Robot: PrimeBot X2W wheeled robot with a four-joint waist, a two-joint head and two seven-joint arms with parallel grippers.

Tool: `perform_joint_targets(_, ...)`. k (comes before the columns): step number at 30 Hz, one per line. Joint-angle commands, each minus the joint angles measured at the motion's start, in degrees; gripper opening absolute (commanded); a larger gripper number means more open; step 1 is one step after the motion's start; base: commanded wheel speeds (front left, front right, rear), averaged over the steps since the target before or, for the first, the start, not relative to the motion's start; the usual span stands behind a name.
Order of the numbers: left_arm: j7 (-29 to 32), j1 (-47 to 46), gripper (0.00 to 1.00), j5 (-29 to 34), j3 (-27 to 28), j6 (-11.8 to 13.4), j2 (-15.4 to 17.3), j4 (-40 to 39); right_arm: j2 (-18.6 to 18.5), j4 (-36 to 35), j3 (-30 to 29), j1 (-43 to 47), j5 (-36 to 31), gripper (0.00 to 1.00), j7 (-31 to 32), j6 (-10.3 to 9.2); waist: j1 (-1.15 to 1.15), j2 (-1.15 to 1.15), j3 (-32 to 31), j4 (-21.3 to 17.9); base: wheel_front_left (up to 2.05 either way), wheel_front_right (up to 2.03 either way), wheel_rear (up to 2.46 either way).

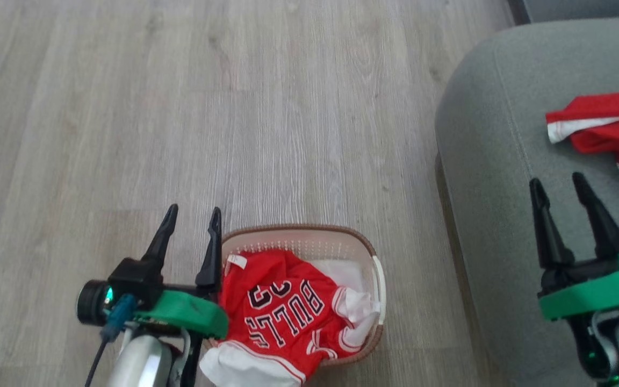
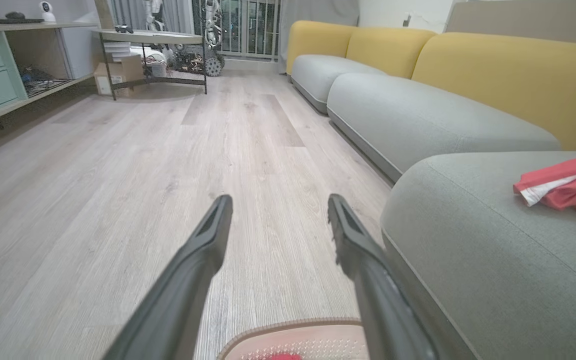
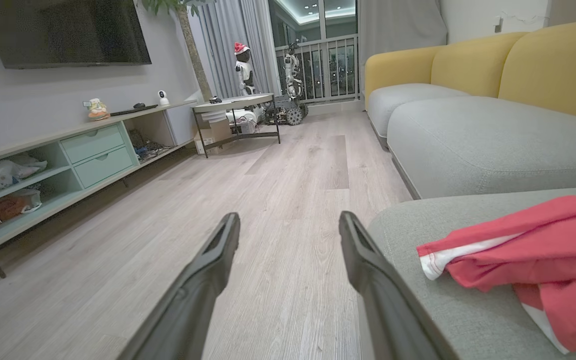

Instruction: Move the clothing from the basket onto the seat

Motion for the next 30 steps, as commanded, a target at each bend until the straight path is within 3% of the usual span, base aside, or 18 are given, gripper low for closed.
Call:
perform_joint_targets(1,-0.3,-3.7,1.00,0.5,1.6,-0.2,-0.2,-1.2,-1.9,-2.0,0.8,-2.5,0.5,1.00,-0.5,-0.01,0.00,0.00,1.7,-0.4,0.00,0.00,0.00)
perform_joint_targets(14,-0.3,-15.7,1.00,-0.3,-3.3,-0.6,-1.4,14.5,-5.2,-3.6,0.2,-8.8,4.1,1.00,-0.5,-0.01,0.00,0.00,14.6,-3.3,0.00,0.00,0.00)
perform_joint_targets(20,-0.3,-22.2,1.00,-4.6,-7.5,-0.5,-1.4,24.2,-6.6,-4.4,0.0,-12.4,5.4,1.00,-0.5,-0.01,0.00,0.00,20.4,-4.8,0.00,0.00,0.00)
perform_joint_targets(30,-0.3,-31.9,1.00,-13.1,-15.1,-2.7,-1.4,41.7,-8.3,-6.3,-0.5,-17.4,6.6,1.00,-0.5,-0.01,0.00,0.00,28.2,-6.8,0.00,0.00,0.00)
